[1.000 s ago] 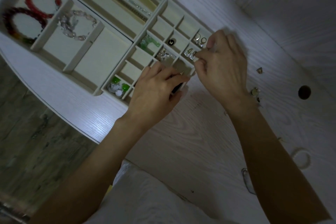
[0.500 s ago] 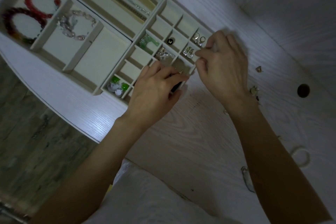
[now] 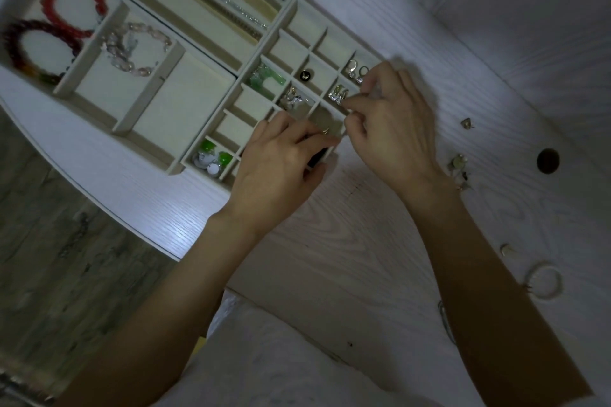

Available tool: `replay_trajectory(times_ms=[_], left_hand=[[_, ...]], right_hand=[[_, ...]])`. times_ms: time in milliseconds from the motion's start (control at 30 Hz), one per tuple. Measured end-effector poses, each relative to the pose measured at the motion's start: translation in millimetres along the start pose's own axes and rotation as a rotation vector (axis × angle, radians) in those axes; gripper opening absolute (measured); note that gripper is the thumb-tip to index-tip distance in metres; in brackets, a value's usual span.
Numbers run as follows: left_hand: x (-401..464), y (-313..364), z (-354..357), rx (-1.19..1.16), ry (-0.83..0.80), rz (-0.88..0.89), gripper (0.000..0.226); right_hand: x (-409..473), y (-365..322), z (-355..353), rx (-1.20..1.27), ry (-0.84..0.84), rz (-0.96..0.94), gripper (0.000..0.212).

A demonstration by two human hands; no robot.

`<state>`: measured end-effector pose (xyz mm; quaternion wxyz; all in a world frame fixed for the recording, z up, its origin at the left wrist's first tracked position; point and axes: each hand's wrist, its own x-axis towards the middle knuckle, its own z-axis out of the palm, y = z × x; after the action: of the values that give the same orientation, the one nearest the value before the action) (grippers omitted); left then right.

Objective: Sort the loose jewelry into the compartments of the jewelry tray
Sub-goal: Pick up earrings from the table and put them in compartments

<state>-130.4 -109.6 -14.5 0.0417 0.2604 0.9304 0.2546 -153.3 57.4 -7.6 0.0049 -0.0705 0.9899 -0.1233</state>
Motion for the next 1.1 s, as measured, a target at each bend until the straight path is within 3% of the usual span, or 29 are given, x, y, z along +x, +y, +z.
replay_trajectory(times_ms=[300, 433, 533, 600, 833, 967, 1100], left_hand=[[0, -3, 2, -0.015, 0.02, 0.001, 0.036], [-2, -3, 6, 0.002, 0.026, -0.016, 0.03], [-7, 2, 9, 0.03, 0.042, -0.026, 0.027], [-8, 4, 9, 0.046, 0.046, -0.035, 0.026], [-11, 10, 10, 0.103, 0.053, -0.077, 0.027], [-11, 11, 9, 0.112, 0.037, -0.083, 0.026], [-11, 13, 10, 0.118, 0.035, -0.087, 0.027]], right_hand=[[-27, 7, -23, 0.147, 0.149, 0.109, 0.029], [-92, 39, -31, 0.104, 0.226, 0.348, 0.023], [-140, 61, -21, 0.095, 0.064, 0.625, 0.039], [-154, 63, -10, 0.193, 0.027, 0.711, 0.044], [-157, 47, -12, 0.319, 0.027, 0.58, 0.023], [-133, 76, -27, 0.285, 0.182, 0.605, 0.019], [-111, 93, -19, 0.263, 0.048, 0.489, 0.013]])
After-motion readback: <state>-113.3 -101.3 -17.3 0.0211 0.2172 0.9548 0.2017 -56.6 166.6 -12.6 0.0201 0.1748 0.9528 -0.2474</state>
